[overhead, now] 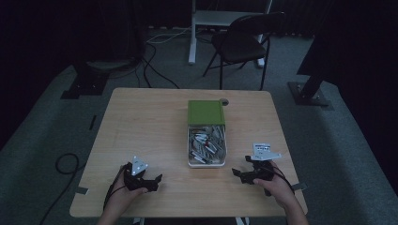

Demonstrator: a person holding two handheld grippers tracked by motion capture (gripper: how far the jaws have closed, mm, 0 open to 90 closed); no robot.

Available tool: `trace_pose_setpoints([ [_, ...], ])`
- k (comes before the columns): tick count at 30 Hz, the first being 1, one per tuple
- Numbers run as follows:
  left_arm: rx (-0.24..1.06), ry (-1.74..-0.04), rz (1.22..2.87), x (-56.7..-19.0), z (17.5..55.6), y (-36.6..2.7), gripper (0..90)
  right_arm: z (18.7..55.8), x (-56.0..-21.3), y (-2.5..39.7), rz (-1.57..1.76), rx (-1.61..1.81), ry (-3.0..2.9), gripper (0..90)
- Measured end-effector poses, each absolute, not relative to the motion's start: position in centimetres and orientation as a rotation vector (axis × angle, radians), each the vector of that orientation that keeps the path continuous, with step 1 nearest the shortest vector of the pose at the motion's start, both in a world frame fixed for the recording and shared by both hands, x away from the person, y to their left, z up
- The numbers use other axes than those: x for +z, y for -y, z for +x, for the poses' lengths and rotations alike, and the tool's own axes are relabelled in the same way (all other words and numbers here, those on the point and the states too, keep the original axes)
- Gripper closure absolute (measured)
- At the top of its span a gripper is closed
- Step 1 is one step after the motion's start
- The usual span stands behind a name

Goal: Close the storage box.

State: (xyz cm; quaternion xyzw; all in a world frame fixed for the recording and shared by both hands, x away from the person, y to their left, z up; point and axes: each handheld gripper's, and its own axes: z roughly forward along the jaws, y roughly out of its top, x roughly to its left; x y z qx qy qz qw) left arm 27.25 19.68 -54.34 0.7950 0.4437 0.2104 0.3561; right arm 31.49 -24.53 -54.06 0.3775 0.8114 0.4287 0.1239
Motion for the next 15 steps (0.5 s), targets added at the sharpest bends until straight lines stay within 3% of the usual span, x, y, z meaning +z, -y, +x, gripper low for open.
trace_pose_setpoints([
  [15, 0.534, -0.992, 2.021, -53.6, 28.0, -16.0, 7.9, 31.6, -52.7, 23.2, 1.036, 1.343, -2.343, 13.7],
])
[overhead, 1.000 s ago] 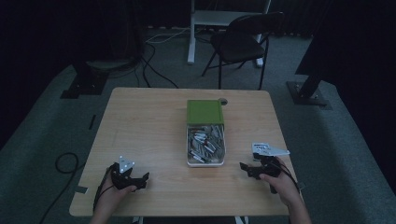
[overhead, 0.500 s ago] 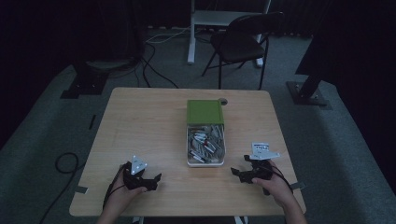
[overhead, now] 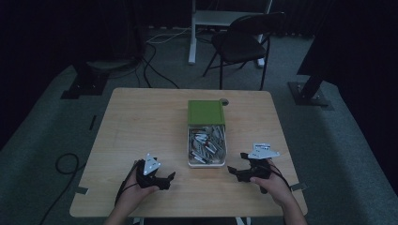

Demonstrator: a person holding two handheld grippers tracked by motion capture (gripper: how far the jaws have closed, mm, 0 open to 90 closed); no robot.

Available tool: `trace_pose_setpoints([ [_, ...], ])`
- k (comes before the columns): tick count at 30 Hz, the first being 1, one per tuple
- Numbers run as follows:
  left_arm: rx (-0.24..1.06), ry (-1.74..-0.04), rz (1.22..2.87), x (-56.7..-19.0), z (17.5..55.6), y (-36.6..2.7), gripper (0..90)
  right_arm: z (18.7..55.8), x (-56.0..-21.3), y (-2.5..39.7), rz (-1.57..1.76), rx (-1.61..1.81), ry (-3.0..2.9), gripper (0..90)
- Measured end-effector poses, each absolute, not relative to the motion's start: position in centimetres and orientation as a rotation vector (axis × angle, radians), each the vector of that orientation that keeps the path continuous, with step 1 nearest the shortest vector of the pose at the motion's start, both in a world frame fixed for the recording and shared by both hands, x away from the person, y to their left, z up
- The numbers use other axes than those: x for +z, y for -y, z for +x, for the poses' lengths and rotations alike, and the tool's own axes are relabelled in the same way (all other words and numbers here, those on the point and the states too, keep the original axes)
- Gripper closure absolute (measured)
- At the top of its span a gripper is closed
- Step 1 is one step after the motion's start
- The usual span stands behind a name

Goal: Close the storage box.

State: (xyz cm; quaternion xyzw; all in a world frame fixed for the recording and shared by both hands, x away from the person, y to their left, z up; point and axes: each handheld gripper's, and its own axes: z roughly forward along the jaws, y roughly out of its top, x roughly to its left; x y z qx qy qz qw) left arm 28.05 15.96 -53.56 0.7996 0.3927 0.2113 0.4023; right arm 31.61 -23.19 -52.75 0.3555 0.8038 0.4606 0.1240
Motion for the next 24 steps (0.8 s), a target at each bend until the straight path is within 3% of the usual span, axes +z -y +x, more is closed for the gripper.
trace_pose_setpoints([
  [24, 0.500, -0.897, 1.964, -51.5, 31.0, -12.3, 7.9, 33.2, -51.7, 21.9, 1.045, 1.420, -2.287, 14.1],
])
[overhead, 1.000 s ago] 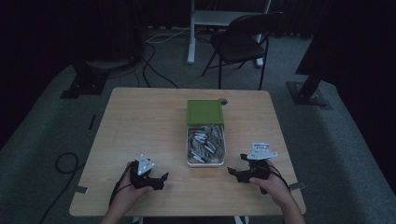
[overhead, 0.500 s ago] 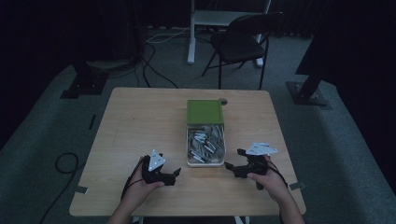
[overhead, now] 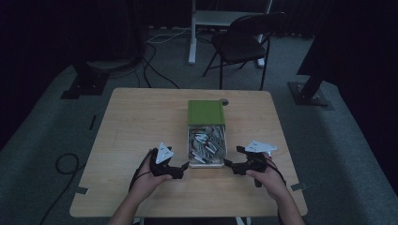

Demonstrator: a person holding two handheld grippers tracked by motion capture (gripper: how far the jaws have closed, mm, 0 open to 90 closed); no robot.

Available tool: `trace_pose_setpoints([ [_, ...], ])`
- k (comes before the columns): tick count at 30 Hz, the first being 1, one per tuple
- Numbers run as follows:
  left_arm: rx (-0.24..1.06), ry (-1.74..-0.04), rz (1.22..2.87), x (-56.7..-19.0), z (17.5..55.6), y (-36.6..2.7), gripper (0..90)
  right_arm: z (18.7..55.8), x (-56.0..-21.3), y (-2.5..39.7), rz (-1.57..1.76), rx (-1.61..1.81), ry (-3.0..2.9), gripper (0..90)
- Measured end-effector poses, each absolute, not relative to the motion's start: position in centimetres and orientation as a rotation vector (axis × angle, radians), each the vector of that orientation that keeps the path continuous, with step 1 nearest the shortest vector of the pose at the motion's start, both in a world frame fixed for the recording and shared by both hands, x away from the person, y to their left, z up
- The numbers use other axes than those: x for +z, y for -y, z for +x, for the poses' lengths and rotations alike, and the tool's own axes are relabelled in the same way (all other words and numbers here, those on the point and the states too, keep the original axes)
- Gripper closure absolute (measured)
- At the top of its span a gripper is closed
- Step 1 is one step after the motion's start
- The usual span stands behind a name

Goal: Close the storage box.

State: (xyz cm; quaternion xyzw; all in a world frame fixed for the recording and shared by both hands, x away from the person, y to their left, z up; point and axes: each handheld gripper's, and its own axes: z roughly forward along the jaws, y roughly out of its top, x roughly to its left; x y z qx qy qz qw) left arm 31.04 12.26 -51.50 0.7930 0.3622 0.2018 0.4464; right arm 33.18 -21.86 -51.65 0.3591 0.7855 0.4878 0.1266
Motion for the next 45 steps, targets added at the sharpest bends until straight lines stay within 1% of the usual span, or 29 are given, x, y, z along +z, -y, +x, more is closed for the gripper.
trace_pose_setpoints([
  [9, 0.520, -0.894, 1.958, -50.9, 32.3, -11.8, 7.9, 34.0, -51.7, 21.8, 1.057, 1.400, -2.269, 14.4],
  [12, 0.551, -0.892, 1.961, -50.9, 32.5, -11.8, 7.9, 34.3, -51.8, 21.7, 1.065, 1.392, -2.267, 14.6],
  [23, 0.533, -0.903, 1.964, -51.0, 33.2, -11.7, 7.9, 34.7, -52.1, 21.6, 1.084, 1.380, -2.268, 13.6],
  [45, 0.541, -0.924, 1.960, -50.9, 34.5, -11.9, 7.9, 35.4, -52.1, 21.1, 1.100, 1.370, -2.242, 13.7],
])
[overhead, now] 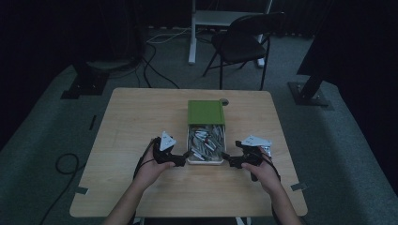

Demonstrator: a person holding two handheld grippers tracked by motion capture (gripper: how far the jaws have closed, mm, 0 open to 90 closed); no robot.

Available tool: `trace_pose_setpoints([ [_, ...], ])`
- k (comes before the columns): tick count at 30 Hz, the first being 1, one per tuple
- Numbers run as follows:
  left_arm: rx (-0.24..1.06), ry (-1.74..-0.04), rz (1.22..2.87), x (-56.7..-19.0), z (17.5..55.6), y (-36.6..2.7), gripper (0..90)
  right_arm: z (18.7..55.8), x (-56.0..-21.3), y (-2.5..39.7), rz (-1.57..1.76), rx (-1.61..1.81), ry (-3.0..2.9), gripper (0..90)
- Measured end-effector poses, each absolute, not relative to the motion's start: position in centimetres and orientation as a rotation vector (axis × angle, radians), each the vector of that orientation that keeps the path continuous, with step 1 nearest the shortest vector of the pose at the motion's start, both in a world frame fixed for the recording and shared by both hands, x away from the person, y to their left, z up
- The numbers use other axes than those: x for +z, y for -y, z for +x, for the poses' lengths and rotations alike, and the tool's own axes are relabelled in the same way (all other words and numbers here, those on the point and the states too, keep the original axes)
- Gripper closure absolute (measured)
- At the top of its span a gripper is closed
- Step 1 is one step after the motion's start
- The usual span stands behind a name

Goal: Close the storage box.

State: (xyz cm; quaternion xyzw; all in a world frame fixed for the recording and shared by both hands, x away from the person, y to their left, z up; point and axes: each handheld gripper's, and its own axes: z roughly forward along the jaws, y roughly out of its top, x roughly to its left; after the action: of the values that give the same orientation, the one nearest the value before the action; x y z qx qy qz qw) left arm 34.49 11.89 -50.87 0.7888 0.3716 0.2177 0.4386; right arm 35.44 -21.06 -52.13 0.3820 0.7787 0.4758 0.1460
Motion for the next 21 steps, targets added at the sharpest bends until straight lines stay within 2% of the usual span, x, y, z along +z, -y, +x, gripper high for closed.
trace_pose_setpoints([
  [21, 0.547, -0.923, 1.973, -50.6, 35.5, -11.8, 7.8, 36.2, -51.9, 21.0, 1.109, 1.363, -2.228, 13.8],
])
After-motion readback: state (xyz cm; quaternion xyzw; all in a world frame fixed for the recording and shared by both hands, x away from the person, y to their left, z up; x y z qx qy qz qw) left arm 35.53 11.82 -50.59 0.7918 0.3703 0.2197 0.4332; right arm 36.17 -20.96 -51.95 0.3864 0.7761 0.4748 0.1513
